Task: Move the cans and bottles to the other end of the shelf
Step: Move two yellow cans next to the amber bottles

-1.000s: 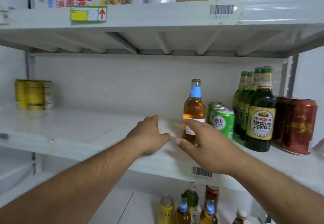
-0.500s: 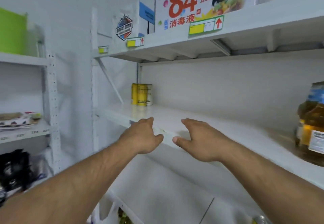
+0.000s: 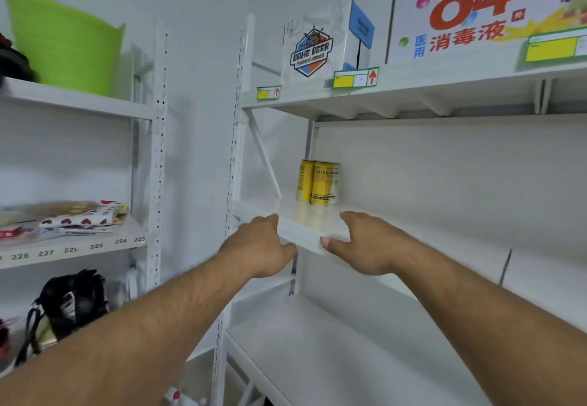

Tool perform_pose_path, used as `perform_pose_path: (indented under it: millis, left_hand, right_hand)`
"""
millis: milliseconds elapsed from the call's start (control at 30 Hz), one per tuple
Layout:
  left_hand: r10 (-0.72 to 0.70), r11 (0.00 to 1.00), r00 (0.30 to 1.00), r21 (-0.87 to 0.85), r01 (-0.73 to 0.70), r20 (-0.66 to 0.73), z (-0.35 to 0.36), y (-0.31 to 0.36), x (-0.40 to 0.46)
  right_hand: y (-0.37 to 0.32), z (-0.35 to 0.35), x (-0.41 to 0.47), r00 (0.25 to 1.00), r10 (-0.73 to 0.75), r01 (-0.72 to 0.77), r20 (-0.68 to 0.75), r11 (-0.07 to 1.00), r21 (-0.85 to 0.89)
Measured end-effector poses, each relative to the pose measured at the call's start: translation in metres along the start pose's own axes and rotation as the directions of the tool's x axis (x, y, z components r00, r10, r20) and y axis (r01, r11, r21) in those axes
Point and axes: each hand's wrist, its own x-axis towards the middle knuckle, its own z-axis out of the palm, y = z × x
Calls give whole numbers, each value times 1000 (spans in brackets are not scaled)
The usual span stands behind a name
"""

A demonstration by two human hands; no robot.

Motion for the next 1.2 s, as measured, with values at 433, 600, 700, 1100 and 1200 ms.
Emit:
perform_pose_path:
  millis: [433, 600, 700, 1100, 1200]
  left_hand:
    - [30, 1000, 999, -4, -30, -14, 7, -38, 110]
    - [38, 999, 999, 30, -38, -26, 19, -38, 163]
    - [45, 998, 999, 35, -44, -23, 24, -38, 194]
    - [122, 990, 992, -66, -123, -8, 43, -45, 326]
    - [163, 982, 987, -98, -161, 7, 48, -51, 368]
  right_hand:
    - [-14, 23, 119, 998, 50, -53, -42, 997, -58]
    - [9, 32, 172, 994, 84, -88, -63, 994, -64]
    - [20, 35, 202, 992, 105, -109, -67, 993, -55]
    - [37, 43, 305, 973, 202, -209, -114, 976, -57]
    - [38, 50, 336, 962, 242, -248, -125, 968, -35]
